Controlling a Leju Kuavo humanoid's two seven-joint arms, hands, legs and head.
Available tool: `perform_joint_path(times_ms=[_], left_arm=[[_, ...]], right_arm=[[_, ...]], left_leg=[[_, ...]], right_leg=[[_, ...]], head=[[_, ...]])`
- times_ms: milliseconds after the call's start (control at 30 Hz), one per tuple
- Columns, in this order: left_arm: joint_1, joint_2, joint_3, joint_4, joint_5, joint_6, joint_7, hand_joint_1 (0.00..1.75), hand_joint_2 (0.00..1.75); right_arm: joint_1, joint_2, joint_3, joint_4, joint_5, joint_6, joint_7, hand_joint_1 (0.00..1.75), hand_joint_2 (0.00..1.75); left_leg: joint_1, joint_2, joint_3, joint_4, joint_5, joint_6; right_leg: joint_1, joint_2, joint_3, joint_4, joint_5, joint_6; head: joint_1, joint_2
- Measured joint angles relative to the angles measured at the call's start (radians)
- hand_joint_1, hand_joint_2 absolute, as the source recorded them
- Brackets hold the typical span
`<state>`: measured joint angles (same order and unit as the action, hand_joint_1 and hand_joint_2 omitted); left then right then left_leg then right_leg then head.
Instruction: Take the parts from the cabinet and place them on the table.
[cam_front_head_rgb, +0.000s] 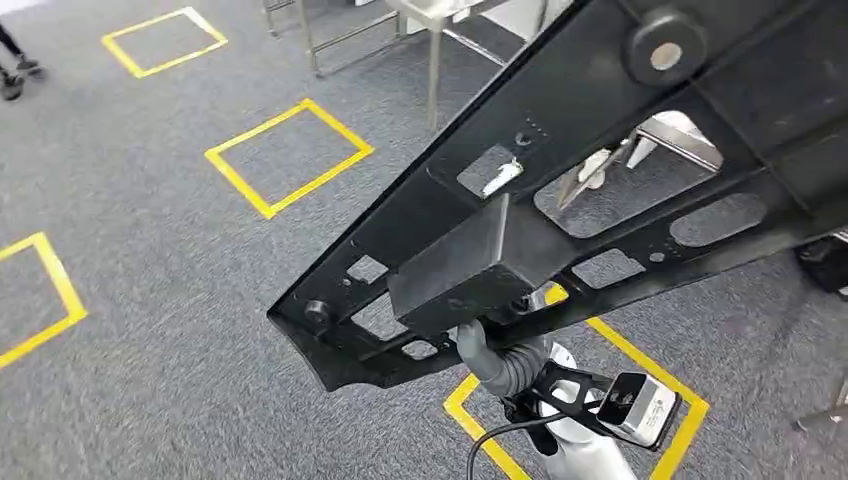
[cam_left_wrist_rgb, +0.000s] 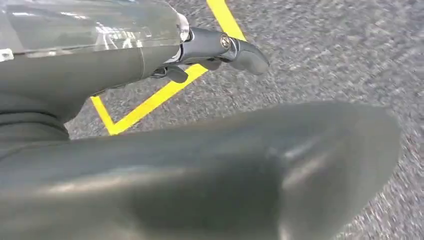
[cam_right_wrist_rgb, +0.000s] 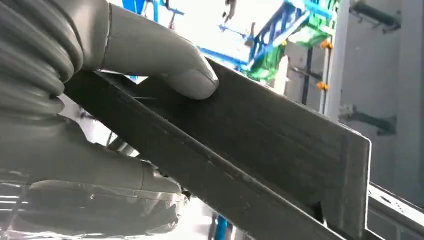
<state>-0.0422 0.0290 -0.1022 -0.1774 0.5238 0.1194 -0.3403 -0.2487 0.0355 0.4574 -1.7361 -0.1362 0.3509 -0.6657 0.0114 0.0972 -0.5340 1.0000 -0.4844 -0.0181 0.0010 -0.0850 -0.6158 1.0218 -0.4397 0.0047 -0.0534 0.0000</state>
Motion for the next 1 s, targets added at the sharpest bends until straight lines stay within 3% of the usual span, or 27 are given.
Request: perform_joint_path(times_ms=[100, 133, 167, 200, 267, 300, 333, 367, 400, 433, 467, 500, 600, 633, 667, 700, 767, 800, 833, 867, 900, 933, 967, 1000], left_arm=[[-0.005, 0.0, 0.0, 0.0, -0.003, 0.002, 0.002, 0.0, 0.0], [-0.008, 0.0, 0.0, 0.0, -0.003, 0.002, 0.003, 0.0, 0.0], [-0.009, 0.0, 0.0, 0.0, -0.004, 0.002, 0.004, 0.0, 0.0], [-0.008, 0.0, 0.0, 0.0, -0.004, 0.002, 0.005, 0.0, 0.0], [-0.006, 0.0, 0.0, 0.0, -0.004, 0.002, 0.006, 0.0, 0.0], [-0.006, 0.0, 0.0, 0.0, -0.004, 0.002, 0.008, 0.0, 0.0], [-0.005, 0.0, 0.0, 0.0, -0.004, 0.002, 0.01, 0.0, 0.0], [-0.004, 0.0, -0.001, 0.0, -0.003, 0.002, 0.011, 0.0, 0.0], [-0.005, 0.0, -0.001, 0.0, -0.003, 0.002, 0.011, 0.0, 0.0], [-0.006, 0.0, -0.001, 0.0, -0.003, 0.002, 0.011, 0.0, 0.0], [-0.006, 0.002, -0.001, 0.0, -0.003, 0.002, 0.012, 0.0, 0.0], [-0.004, 0.001, -0.001, 0.0, -0.003, 0.002, 0.011, 0.0, 0.0], [-0.015, 0.001, -0.001, 0.0, -0.002, 0.0, 0.011, 0.0, 0.0], [-0.014, -0.004, -0.001, 0.0, -0.002, -0.002, 0.011, 0.0, 0.0], [-0.013, -0.003, -0.001, 0.0, -0.003, -0.003, 0.01, 0.0, 0.0], [-0.012, -0.003, -0.001, 0.0, -0.003, -0.004, 0.009, 0.0, 0.0], [-0.006, -0.003, -0.001, 0.0, -0.003, -0.007, 0.008, 0.0, 0.0], [-0.005, -0.003, -0.001, 0.0, -0.002, -0.008, 0.008, 0.0, 0.0], [-0.005, -0.003, -0.001, 0.0, -0.002, -0.009, 0.008, 0.0, 0.0], [-0.005, -0.004, -0.001, 0.0, -0.002, -0.01, 0.008, 0.0, 0.0], [-0.007, -0.005, -0.001, 0.0, -0.002, -0.01, 0.008, 0.0, 0.0], [-0.008, -0.006, -0.001, 0.0, -0.003, -0.011, 0.008, 0.0, 0.0], [-0.009, -0.007, -0.001, 0.0, -0.003, -0.011, 0.006, 0.0, 0.0], [-0.009, -0.007, -0.001, 0.0, -0.003, -0.011, 0.005, 0.0, 0.0]], right_arm=[[-0.003, 0.0, 0.0, -0.001, 0.0, -0.006, 0.0, 1.75, 1.75], [-0.004, 0.0, 0.001, -0.001, 0.0, -0.007, 0.0, 1.75, 1.75], [-0.013, 0.0, 0.002, 0.0, -0.001, -0.007, 0.0, 1.75, 1.75], [-0.019, 0.003, 0.005, 0.0, -0.001, -0.008, 0.0, 1.75, 1.75], [-0.02, 0.004, 0.009, 0.0, -0.001, -0.011, 0.0, 1.75, 1.75], [-0.02, 0.004, 0.01, 0.003, -0.001, -0.012, 0.0, 1.75, 1.75], [-0.02, 0.004, 0.011, 0.006, -0.002, -0.014, 0.0, 1.75, 1.75], [-0.021, 0.004, 0.012, 0.007, -0.002, -0.016, 0.0, 1.75, 1.75], [-0.021, 0.004, 0.013, 0.008, -0.002, -0.018, 0.001, 1.75, 1.75], [-0.022, 0.004, 0.014, 0.008, -0.002, -0.019, 0.0, 1.75, 1.75], [-0.023, 0.005, 0.017, 0.008, -0.002, -0.019, 0.001, 1.75, 1.75], [-0.025, 0.005, 0.019, 0.008, -0.002, -0.019, 0.0, 1.75, 1.75], [-0.022, 0.005, 0.021, 0.008, -0.002, -0.02, 0.001, 1.75, 1.75], [-0.021, 0.005, 0.021, 0.008, -0.002, -0.02, 0.0, 1.75, 1.75], [-0.024, 0.004, 0.021, 0.007, -0.002, -0.02, 0.0, 1.75, 1.75], [-0.025, 0.004, 0.022, 0.008, 0.0, -0.02, 0.0, 1.75, 1.75], [-0.021, 0.003, 0.023, 0.008, 0.0, -0.02, 0.0, 1.75, 1.75], [-0.02, 0.003, 0.023, 0.008, -0.001, -0.02, 0.0, 1.75, 1.75], [-0.02, 0.003, 0.023, 0.01, -0.001, -0.02, 0.001, 1.75, 1.75], [-0.02, 0.002, 0.023, 0.01, -0.001, -0.02, 0.0, 1.75, 1.75], [-0.02, 0.002, 0.023, 0.011, -0.001, -0.02, 0.001, 1.75, 1.75], [-0.021, 0.002, 0.023, 0.011, -0.001, -0.019, 0.001, 1.75, 1.75], [-0.024, 0.002, 0.024, 0.011, -0.001, -0.019, 0.0, 1.75, 1.75], [-0.029, 0.002, 0.024, 0.011, -0.001, -0.018, 0.0, 1.75, 1.75]], left_leg=[[0.002, 0.038, 0.014, -0.004, -0.008, -0.017], [0.01, 0.006, 0.014, 0.004, -0.019, -0.026], [0.011, -0.045, 0.002, 0.037, -0.043, -0.026], [0.012, -0.072, -0.032, 0.108, -0.082, -0.026], [0.01, -0.086, -0.113, 0.266, -0.145, -0.027], [0.01, -0.087, -0.14, 0.309, -0.146, -0.027], [0.01, -0.087, -0.143, 0.3, -0.122, -0.024], [0.01, -0.089, -0.126, 0.248, -0.08, -0.02], [0.01, -0.095, -0.097, 0.17, -0.031, -0.015], [0.01, -0.117, -0.063, 0.084, 0.015, -0.009], [0.01, -0.171, -0.041, 0.034, 0.018, 0.001], [0.01, -0.174, -0.033, 0.012, 0.015, 0.002], [0.001, -0.149, -0.027, 0.008, 0.018, 0.015], [0.014, -0.133, -0.021, -0.007, 0.027, 0.021], [0.012, -0.119, -0.016, -0.014, 0.029, 0.027], [0.011, -0.109, -0.016, -0.015, 0.029, 0.032], [0.009, -0.082, -0.016, -0.014, 0.028, 0.032], [0.009, -0.069, -0.017, -0.013, 0.026, 0.032], [0.009, -0.056, -0.017, -0.013, 0.025, 0.031], [0.009, -0.045, -0.016, -0.012, 0.023, 0.029], [0.009, -0.033, -0.014, -0.011, 0.02, 0.027], [0.009, -0.024, -0.01, -0.009, 0.017, 0.023], [0.007, -0.014, -0.007, -0.008, 0.014, 0.017], [-0.001, -0.006, -0.008, 0.0, 0.006, 0.008]], right_leg=[[0.003, 0.041, -0.002, -0.003, -0.002, -0.017], [-0.005, 0.053, 0.005, -0.009, 0.003, -0.024], [-0.006, 0.063, 0.006, -0.01, 0.003, -0.028], [-0.005, 0.073, 0.006, -0.01, 0.004, -0.036], [-0.001, 0.101, 0.006, -0.009, 0.003, -0.04], [0.001, 0.116, 0.006, -0.008, 0.003, -0.041], [0.002, 0.133, 0.008, -0.007, 0.003, -0.041], [0.004, 0.15, 0.008, -0.006, 0.002, -0.041], [0.004, 0.164, 0.009, -0.004, 0.002, -0.04], [0.005, 0.176, 0.01, -0.002, 0.001, -0.038], [0.001, 0.185, 0.008, -0.001, 0.0, -0.036], [0.004, 0.2, 0.001, 0.004, 0.001, -0.028], [-0.006, 0.228, -0.001, -0.008, 0.011, -0.004], [0.0, 0.22, 0.0, -0.005, 0.008, -0.001], [0.005, 0.158, -0.01, 0.019, -0.013, 0.004], [0.002, 0.126, -0.04, 0.077, -0.049, 0.008], [-0.006, 0.099, -0.119, 0.239, -0.118, 0.016], [-0.009, 0.095, -0.146, 0.291, -0.128, 0.02], [-0.012, 0.092, -0.148, 0.292, -0.116, 0.023], [-0.015, 0.088, -0.128, 0.252, -0.087, 0.024], [-0.016, 0.079, -0.087, 0.174, -0.047, 0.024], [-0.015, 0.056, -0.035, 0.081, -0.007, 0.021], [-0.012, 0.014, 0.006, 0.012, 0.009, 0.016], [-0.001, 0.012, 0.009, -0.008, 0.0, 0.008]], head=[[0.0, 0.0], [0.0, 0.0], [0.0, 0.0], [0.0, 0.0], [0.0, 0.0], [0.0, 0.0], [0.0, 0.0], [0.0, 0.0], [0.0, 0.0], [0.0, 0.0], [0.0, 0.0], [0.0, 0.0], [0.0, 0.0], [0.0, 0.0], [0.0, 0.0], [0.0, 0.0], [0.0, 0.0], [0.0, 0.0], [0.0, 0.0], [0.0, 0.0], [0.0, 0.0], [0.0, 0.0], [0.0, 0.0], [0.0, 0.0]])
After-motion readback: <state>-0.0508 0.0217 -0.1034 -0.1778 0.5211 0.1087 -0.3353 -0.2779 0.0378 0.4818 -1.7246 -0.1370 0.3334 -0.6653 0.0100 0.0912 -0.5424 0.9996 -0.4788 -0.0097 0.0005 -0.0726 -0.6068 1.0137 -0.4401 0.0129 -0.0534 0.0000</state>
